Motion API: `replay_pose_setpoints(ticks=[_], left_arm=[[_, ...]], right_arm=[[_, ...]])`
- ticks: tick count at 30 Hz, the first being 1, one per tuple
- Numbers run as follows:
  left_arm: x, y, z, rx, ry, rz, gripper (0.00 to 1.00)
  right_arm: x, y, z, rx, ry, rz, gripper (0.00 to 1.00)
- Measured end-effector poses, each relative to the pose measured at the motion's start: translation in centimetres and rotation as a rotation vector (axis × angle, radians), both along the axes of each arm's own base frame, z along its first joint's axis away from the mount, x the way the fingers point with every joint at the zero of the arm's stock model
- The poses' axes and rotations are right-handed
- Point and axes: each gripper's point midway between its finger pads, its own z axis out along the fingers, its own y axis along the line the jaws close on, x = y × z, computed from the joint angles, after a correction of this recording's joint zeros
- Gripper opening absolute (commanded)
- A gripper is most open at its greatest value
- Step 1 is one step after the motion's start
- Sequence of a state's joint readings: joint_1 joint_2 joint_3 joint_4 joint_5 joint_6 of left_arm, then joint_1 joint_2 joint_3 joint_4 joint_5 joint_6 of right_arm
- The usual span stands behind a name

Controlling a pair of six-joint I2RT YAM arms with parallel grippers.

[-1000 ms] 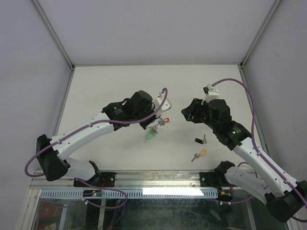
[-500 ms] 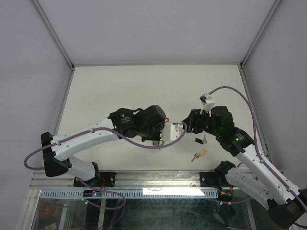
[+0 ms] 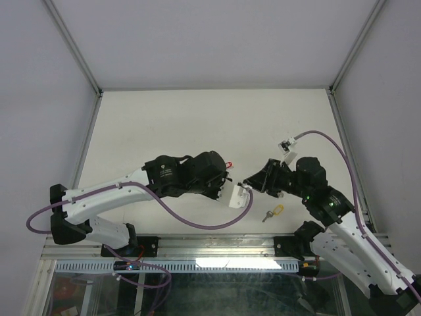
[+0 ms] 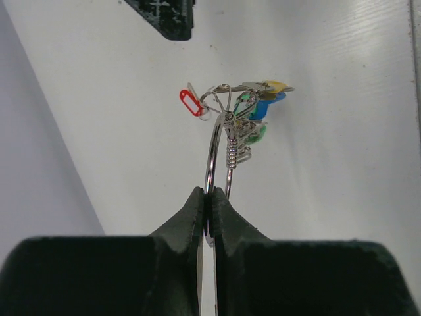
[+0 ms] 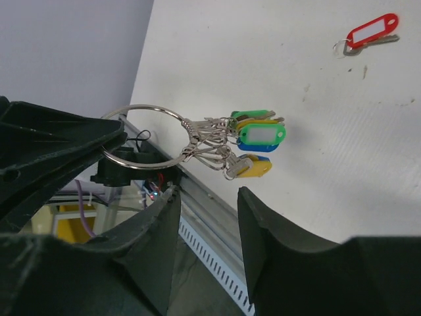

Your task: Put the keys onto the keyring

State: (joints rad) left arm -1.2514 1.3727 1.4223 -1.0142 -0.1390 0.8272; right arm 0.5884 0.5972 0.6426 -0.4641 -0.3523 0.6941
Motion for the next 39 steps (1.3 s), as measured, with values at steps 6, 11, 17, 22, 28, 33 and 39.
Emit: replay_pose_setpoints(ticks=[6, 11, 17, 22, 28, 33, 39], left_arm=[[0.7, -0.3, 2.3, -0.082, -0.105, -0.053, 0.00], [0.8, -0.7, 3.6, -0.119, -0.154, -0.090, 0.00], [0.8, -0.9, 4.2, -0.143, -0.167, -0.098, 0.00], [0.6, -0.5, 5.1, -0.169, -0.174, -0.099, 0.00], [0.3, 0.1, 6.3, -0.206, -0.183, -0.102, 0.00], [0.1, 0.2, 6.5, -0.214, -0.183, -0.110, 0.00], [0.0, 0.1, 6.5, -0.215, -0.184, -0.120, 0.00]], right_arm=[[-0.1, 0.7, 0.6, 0.119, 0.073, -0.040, 0.49], [0.5, 1.7, 1.6, 0.236, 0.083, -0.057, 0.51], [1.4, 2.3, 2.5, 0.358, 0.089, -0.088, 0.50], [2.2, 2.5, 4.1, 0.425, 0.066, -0.107, 0.49], [2.8, 2.7, 4.5, 0.450, 0.072, -0.122, 0.47], [2.8, 3.0, 5.6, 0.487, 0.054, -0.104, 0.43], [2.6, 3.5, 6.4, 0.515, 0.043, -0.064, 0.42]])
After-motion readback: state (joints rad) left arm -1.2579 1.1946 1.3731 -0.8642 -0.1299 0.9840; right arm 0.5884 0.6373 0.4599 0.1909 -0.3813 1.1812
